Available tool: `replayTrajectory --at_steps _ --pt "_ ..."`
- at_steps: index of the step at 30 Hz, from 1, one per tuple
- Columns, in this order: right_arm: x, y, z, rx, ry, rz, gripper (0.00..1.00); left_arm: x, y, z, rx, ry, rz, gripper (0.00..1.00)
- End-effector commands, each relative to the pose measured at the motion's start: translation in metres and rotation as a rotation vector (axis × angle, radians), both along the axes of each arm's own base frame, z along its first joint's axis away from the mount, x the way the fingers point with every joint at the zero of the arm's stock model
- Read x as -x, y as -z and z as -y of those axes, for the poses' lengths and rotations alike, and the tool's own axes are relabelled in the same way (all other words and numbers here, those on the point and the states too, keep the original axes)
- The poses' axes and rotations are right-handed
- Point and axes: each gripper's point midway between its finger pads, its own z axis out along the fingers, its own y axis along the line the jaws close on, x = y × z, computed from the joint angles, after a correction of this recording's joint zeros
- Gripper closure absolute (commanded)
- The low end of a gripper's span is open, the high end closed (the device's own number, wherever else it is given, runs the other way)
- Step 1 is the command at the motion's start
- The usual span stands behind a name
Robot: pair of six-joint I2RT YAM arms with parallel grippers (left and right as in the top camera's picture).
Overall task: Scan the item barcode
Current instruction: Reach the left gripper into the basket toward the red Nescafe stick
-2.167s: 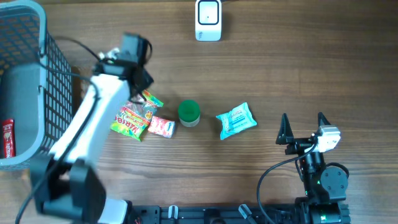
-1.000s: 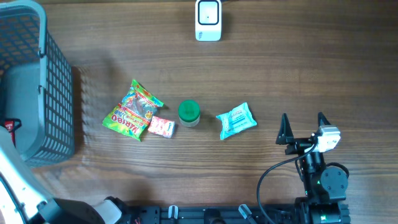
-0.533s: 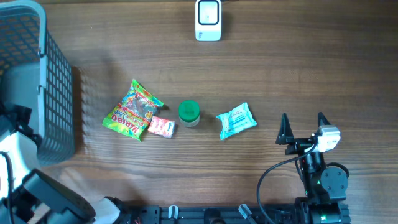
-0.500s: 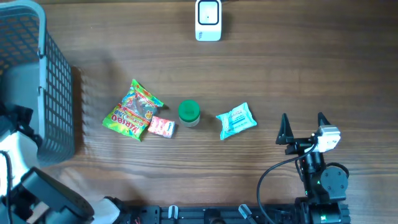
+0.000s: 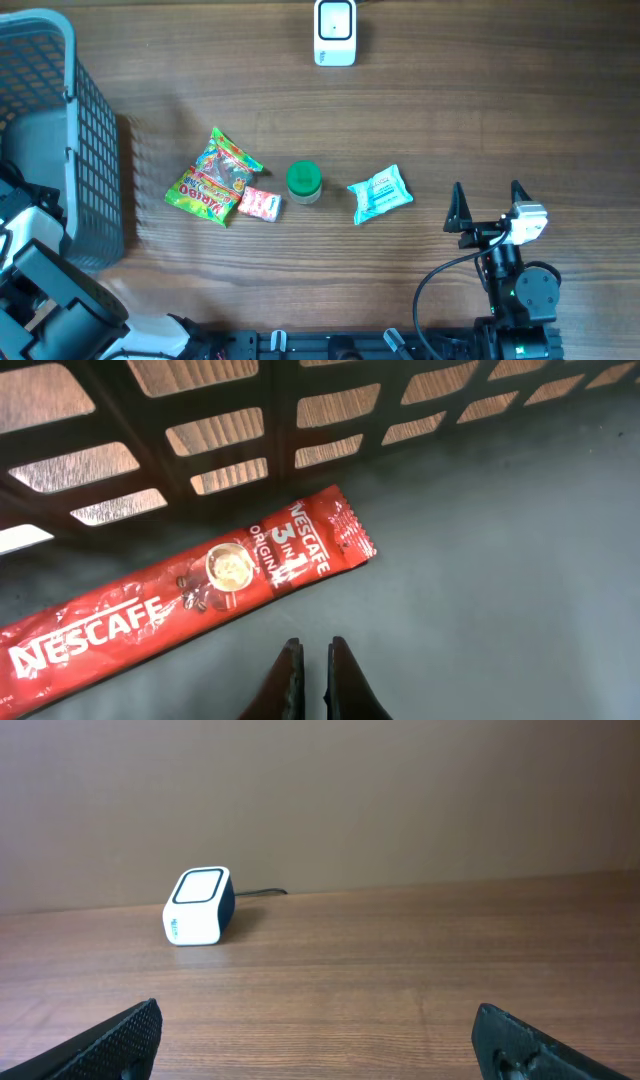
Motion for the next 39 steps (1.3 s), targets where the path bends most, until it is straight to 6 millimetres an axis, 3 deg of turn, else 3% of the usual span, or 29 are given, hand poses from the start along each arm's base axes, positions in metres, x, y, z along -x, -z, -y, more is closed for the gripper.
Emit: replayTrajectory --at_steps 1,8,16,26,30,39 --pt "0.000 -0.001 -0.002 -0.009 -0.009 0.006 0.00 0.013 -0.002 -0.008 -0.036 -0.074 -0.030 0.96" --pt "0.000 -0.001 -0.002 -0.009 -0.009 0.006 0.00 0.047 -0.007 -0.015 -0.087 -0.306 -0.062 0.96" --pt "0.000 -0.001 -0.002 -0.009 -0.009 0.006 0.00 0.048 -0.002 -0.012 -0.047 -0.434 0.052 0.96" --pt "0.000 -0.001 -0.002 -0.009 -0.009 0.006 0.00 0.058 -0.010 -0.034 -0.092 -0.490 0.111 0.96" --pt "0.000 -0.001 -0.002 -0.009 -0.009 0.006 0.00 0.065 0.006 -0.038 -0.075 -0.508 0.086 0.96" --pt "0.000 -0.001 -0.002 -0.009 -0.009 0.006 0.00 0.068 0.064 -0.028 0.028 -0.489 -0.014 0.96"
